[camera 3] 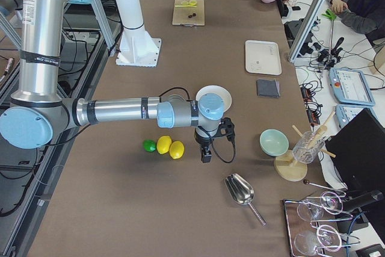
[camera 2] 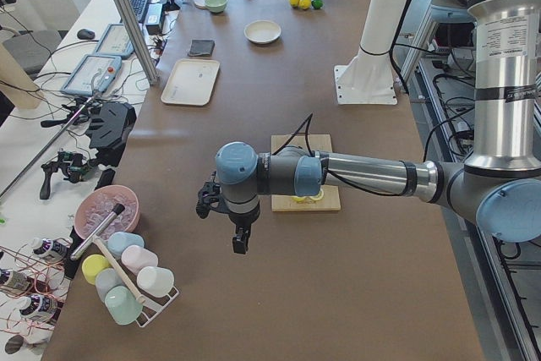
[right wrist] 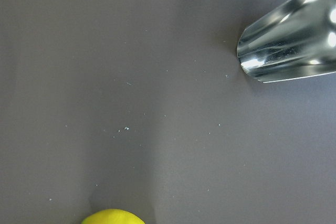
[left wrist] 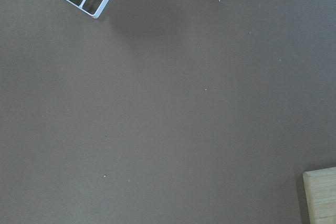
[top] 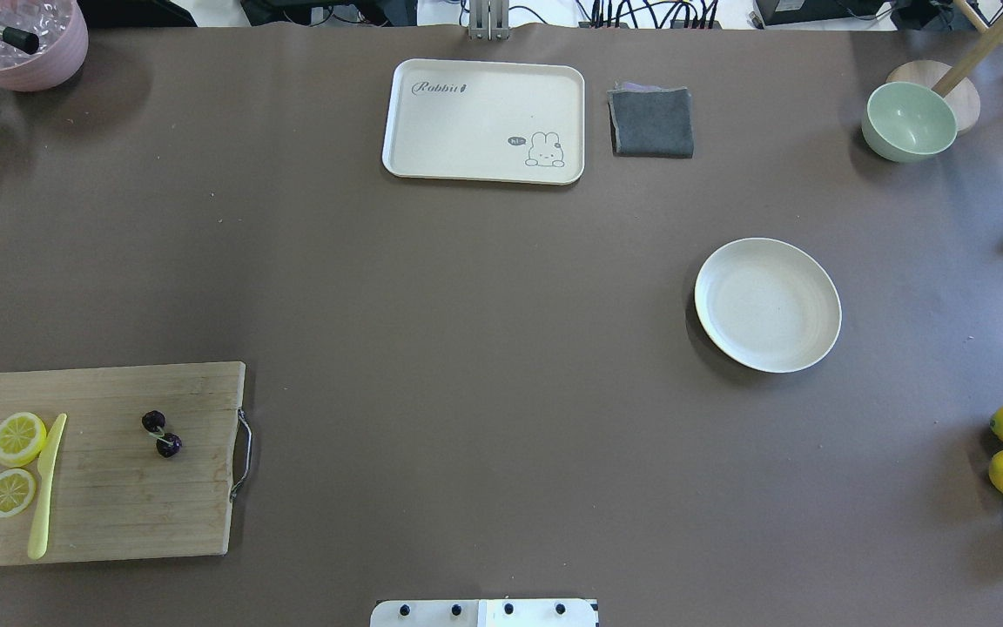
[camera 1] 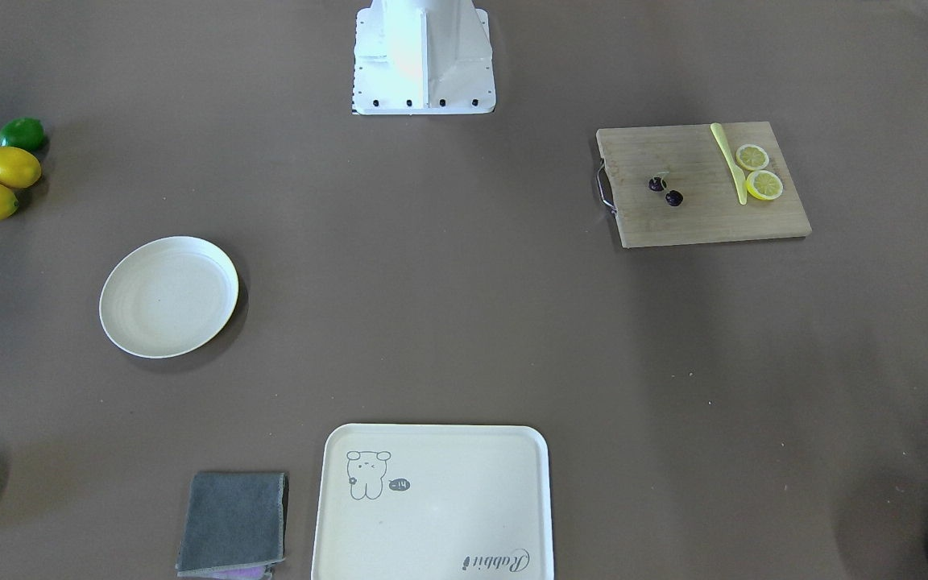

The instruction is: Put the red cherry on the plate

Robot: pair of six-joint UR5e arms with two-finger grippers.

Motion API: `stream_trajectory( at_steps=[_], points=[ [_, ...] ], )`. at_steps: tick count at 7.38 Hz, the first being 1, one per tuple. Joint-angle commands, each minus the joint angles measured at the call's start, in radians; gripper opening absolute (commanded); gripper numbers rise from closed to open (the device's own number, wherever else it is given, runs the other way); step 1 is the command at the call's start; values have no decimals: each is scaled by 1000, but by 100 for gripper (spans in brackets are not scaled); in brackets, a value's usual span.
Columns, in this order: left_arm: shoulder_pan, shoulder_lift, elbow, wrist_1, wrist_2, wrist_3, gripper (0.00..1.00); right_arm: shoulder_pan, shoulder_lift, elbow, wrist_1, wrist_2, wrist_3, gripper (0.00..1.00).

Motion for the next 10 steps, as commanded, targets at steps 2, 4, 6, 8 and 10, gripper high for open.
stream_trajectory(
  at_steps=[2,4,6,8,10],
  points=[
    [21,9,-39,0,-2,0,98,-5,-5,0,0,-1,-2,100],
    [24,1,-102,0,1,-1,98,-5,-5,0,0,2,1,100],
    [22,-4,-133,-2,-1,-8,98,-5,5,5,2,1,0,100],
    [22,-25,-133,-20,-1,-8,98,-3,24,44,2,-13,1,100],
    [22,-28,-102,-164,-1,-24,98,14,39,43,31,-15,3,100]
  ],
)
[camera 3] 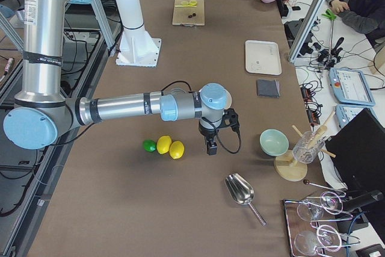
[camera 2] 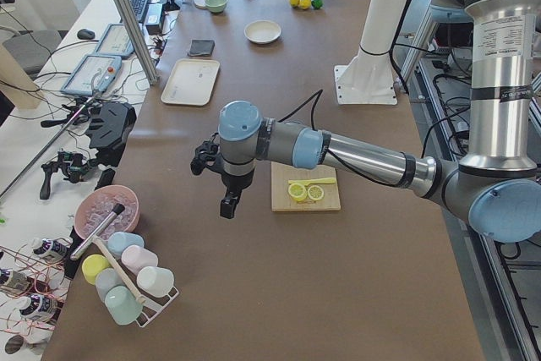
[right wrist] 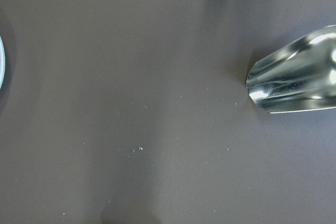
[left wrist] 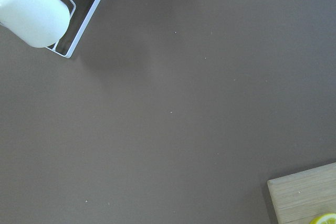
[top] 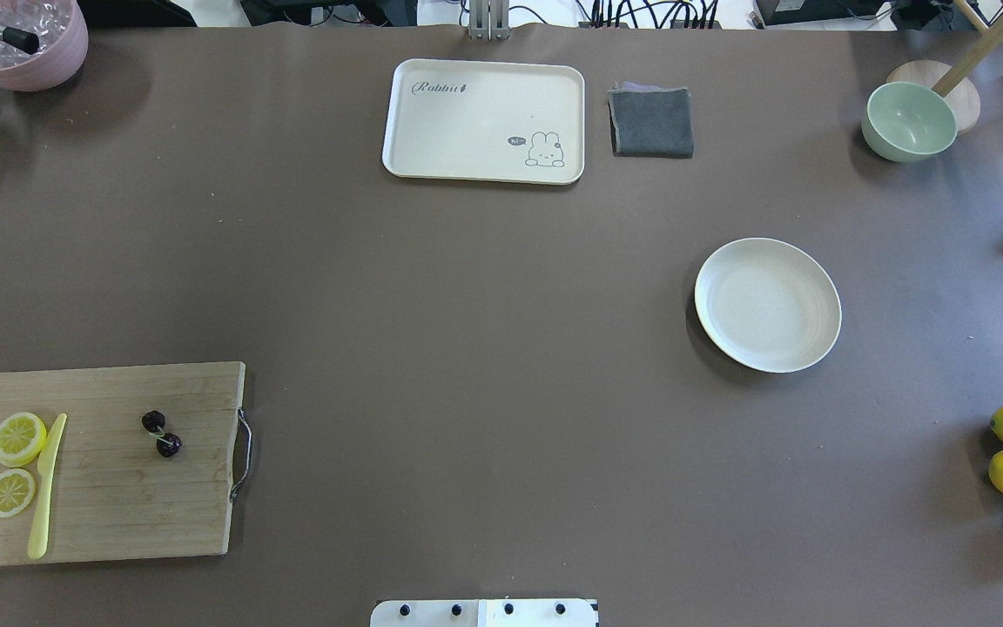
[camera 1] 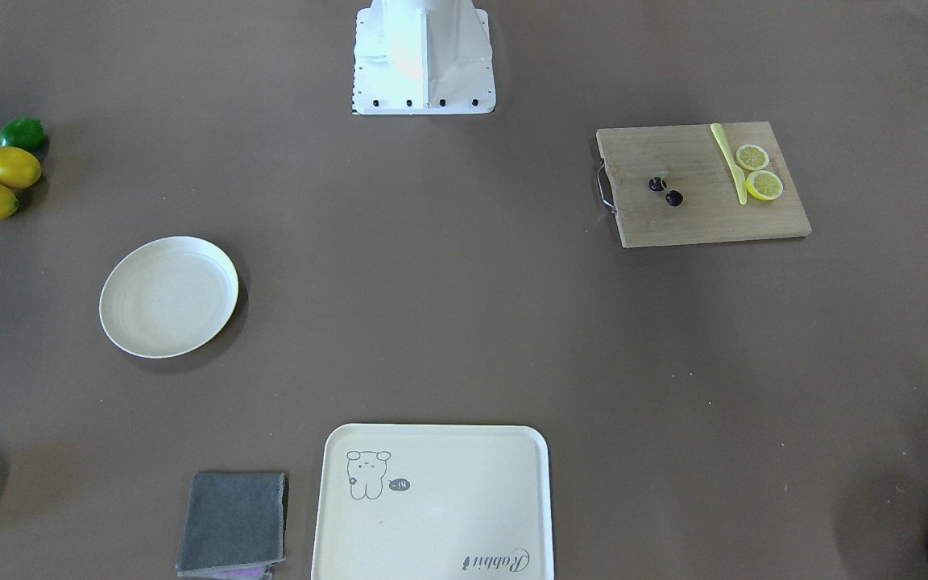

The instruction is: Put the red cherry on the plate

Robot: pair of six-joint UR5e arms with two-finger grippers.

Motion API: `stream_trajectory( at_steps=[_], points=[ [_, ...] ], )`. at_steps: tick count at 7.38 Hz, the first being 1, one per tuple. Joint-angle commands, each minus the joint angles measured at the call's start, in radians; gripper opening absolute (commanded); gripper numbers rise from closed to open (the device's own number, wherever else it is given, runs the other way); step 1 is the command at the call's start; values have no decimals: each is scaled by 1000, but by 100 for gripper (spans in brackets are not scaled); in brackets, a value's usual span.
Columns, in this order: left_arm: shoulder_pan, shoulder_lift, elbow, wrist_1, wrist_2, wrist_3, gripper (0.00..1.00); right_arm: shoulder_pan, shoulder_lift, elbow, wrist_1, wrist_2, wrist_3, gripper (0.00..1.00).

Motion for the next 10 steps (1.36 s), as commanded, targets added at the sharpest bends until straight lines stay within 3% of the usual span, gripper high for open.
stream_trajectory(
  at_steps=[1,2,4,5,6,7,10],
  points=[
    [1,-5,13,-92,-4,-6,98,34,-15,-6,111,-1,-3,100],
    [-1,-5,13,-96,-31,-6,98,39,-34,-26,181,10,9,100],
    [-7,-6,11,-112,-196,-77,98,41,15,-37,191,22,111,100],
    [-7,-3,11,-204,-214,-131,98,-25,59,-35,191,1,303,100],
    [-4,3,36,-322,-209,-151,98,-130,117,-41,191,-85,458,100],
    [2,-26,78,-360,-211,-149,98,-210,188,-55,191,-108,606,100],
    [5,-31,83,-356,-211,-153,99,-333,233,-75,193,-176,749,98]
  ],
)
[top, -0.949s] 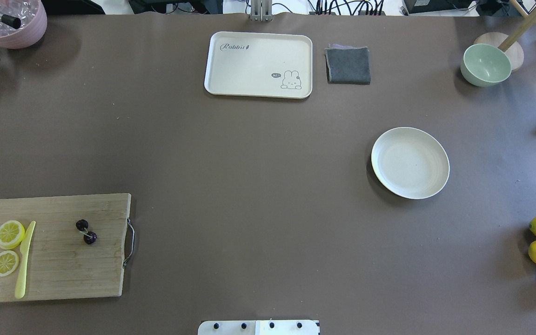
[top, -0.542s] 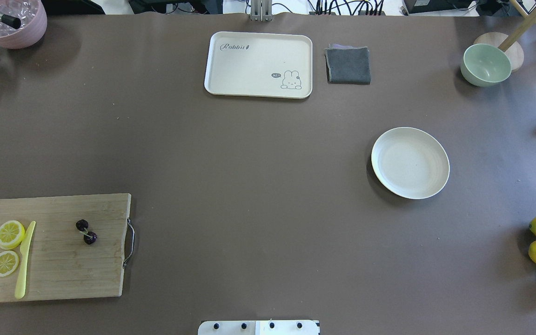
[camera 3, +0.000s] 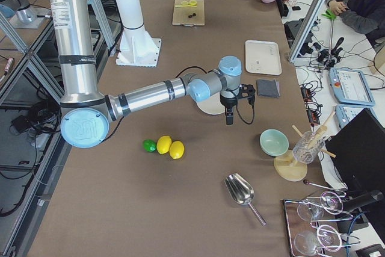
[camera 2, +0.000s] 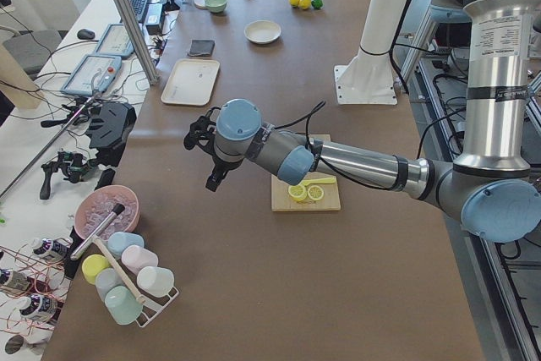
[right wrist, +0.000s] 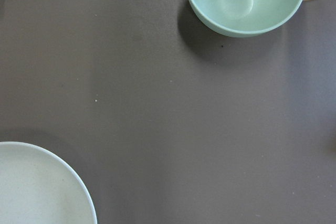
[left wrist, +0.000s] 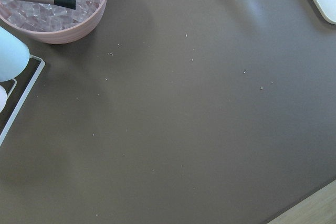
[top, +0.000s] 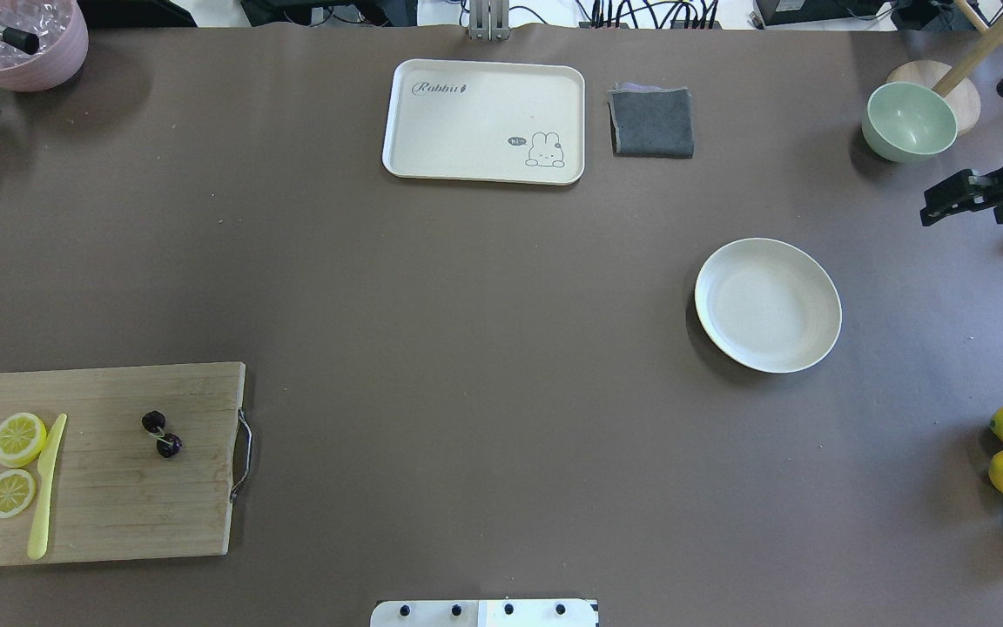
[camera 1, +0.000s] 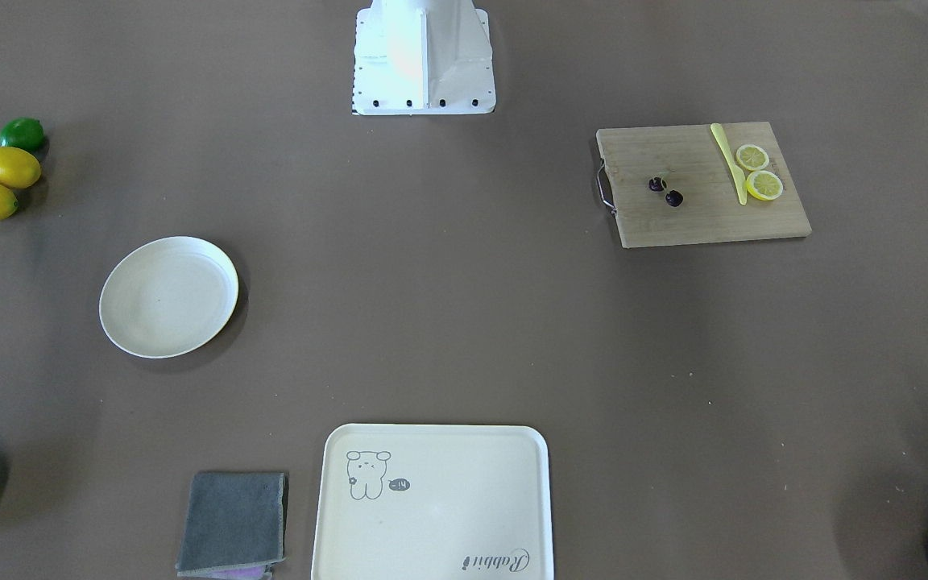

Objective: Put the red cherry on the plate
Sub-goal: 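Reach the right gripper to the rim of the round white plate and grasp it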

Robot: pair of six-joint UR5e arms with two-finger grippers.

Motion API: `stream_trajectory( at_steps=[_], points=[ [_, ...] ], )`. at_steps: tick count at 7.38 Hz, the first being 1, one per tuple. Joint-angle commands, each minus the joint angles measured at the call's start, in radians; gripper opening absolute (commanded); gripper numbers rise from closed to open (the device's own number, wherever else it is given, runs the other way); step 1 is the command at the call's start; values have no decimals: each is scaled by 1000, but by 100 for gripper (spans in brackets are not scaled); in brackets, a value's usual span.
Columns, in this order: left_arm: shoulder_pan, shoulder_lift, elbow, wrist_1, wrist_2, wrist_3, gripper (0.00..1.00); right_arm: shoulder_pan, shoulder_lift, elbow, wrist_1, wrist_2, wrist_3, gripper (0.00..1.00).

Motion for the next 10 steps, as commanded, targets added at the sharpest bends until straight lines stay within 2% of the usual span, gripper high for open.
stream_trajectory(
  at_steps=[1,3,4,6,7,8,9,10],
  points=[
    [2,-4,2,0,1,-2,98,-74,1,-5,59,-32,139,95],
    [2,-5,4,2,1,-8,99,-191,-16,-85,311,-97,352,76],
    [2,-5,4,-3,1,-25,98,-238,-23,-120,407,-139,427,63],
    [2,-5,2,-3,1,-27,98,-280,-109,-119,542,-160,478,61],
    [2,-7,2,-4,1,-27,98,-291,-137,-120,596,-164,497,56],
    [2,-5,1,-4,1,-27,98,-311,-126,-119,596,-168,553,36],
    [2,-5,-1,-6,1,-27,98,-329,-123,-113,596,-194,576,11],
    [2,-5,0,-6,0,-27,98,-335,-111,-113,596,-196,578,0]
  ],
)
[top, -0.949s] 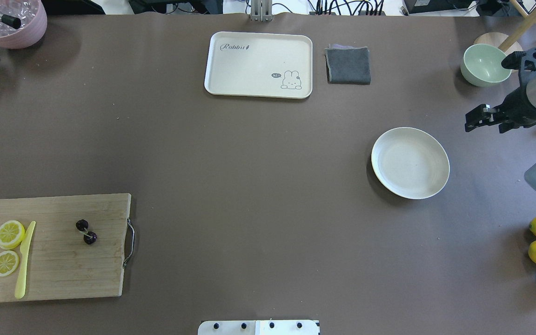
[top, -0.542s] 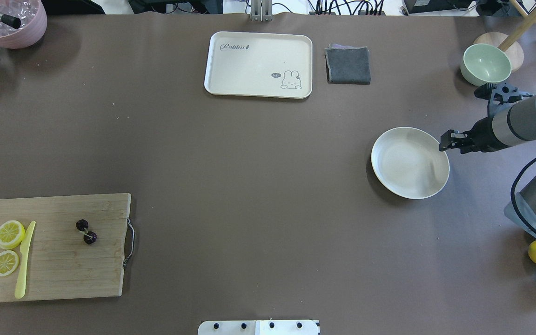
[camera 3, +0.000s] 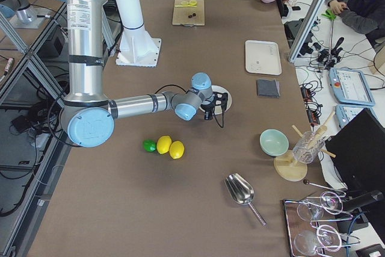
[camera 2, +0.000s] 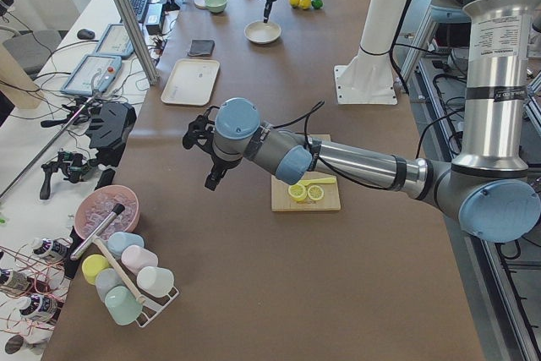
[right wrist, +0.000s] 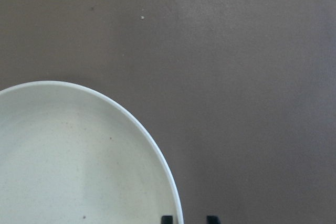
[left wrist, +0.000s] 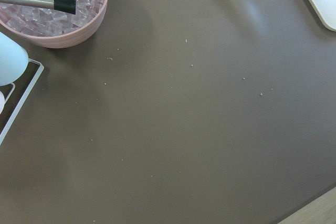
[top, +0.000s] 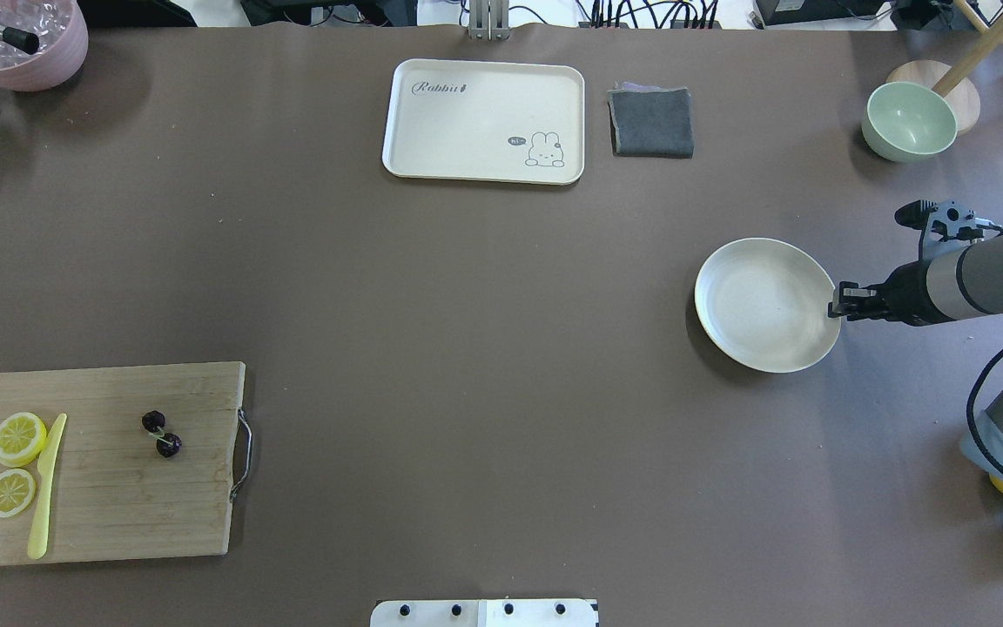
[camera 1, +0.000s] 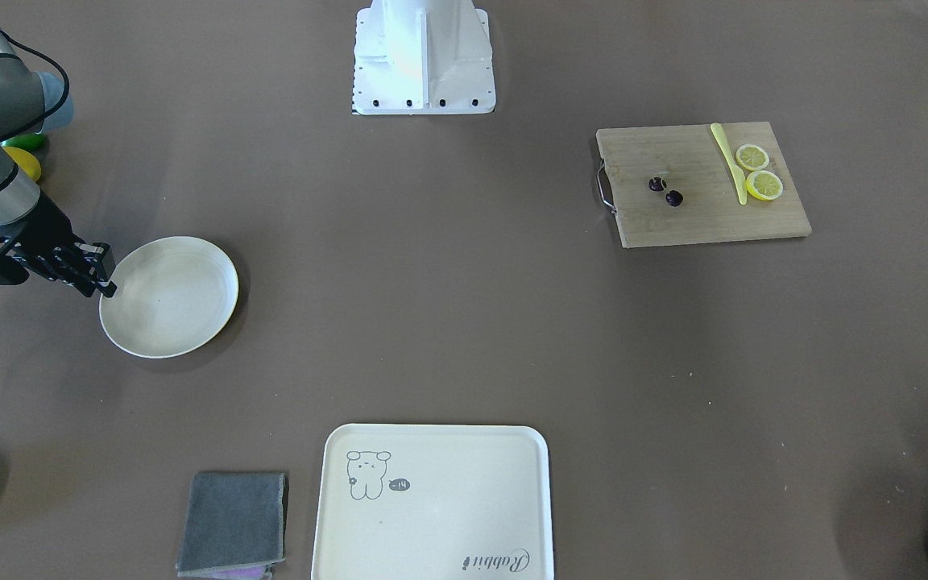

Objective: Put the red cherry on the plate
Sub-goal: 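Reach the right gripper to the rim of the round white plate and grasp it, then slide the white plate with the right gripper toward the table's middle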

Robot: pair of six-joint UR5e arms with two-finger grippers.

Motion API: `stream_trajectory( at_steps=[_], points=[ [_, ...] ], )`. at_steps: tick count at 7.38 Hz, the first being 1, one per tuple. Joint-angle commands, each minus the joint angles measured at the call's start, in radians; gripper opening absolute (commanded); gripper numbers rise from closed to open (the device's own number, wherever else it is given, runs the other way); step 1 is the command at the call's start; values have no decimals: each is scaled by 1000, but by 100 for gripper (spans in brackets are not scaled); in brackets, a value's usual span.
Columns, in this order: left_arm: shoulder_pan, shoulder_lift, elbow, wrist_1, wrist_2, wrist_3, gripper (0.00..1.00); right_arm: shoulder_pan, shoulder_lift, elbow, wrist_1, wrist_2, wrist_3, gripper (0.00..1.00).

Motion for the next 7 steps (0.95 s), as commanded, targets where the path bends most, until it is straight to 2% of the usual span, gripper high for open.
stream_trajectory(
  at_steps=[1,3,4,5,7],
  points=[
    [0,0,0,-1,0,0,98,-16,20,1,4,-14,17,0],
    [0,0,0,1,-1,-2,99,-16,74,27,-13,-11,60,0],
    [0,0,0,1,-1,-3,98,-25,141,46,-54,-15,203,0],
    [0,-1,-1,-1,-1,-20,98,-83,206,71,-125,-78,279,0],
    [6,-12,2,-1,-1,-26,98,-265,386,88,-281,-284,492,0]
  ],
)
